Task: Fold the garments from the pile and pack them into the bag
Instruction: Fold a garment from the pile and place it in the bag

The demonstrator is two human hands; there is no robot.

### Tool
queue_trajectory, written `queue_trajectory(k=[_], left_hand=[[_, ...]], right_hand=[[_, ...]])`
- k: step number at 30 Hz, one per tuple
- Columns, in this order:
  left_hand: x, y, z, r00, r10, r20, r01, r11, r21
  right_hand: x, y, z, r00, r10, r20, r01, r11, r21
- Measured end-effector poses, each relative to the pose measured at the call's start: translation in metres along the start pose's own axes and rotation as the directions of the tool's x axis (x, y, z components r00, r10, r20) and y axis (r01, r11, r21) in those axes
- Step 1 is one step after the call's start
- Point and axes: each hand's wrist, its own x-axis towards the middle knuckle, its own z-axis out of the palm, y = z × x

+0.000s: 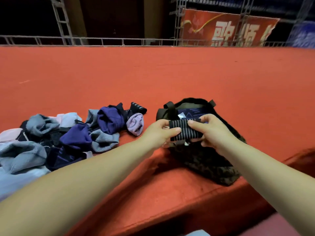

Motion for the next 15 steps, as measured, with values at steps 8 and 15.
queue_trajectory(k=[8, 15], left_hand=[[0.078, 0.022, 0.045, 0.984, 0.116, -0.138, -0.096, 0.985, 0.140], [0.130, 0.006, 0.055, 0.985, 0.169, -0.025, -0.130, 0.839, 0.528]], right_hand=[[0.084, 0.003, -0.059, 0.996, 0.085, -0.034, -0.078, 0.985, 0.156], [0.150, 0.031, -0.049, 0.983, -0.083, -0.166, 0.037, 0.964, -0.262]])
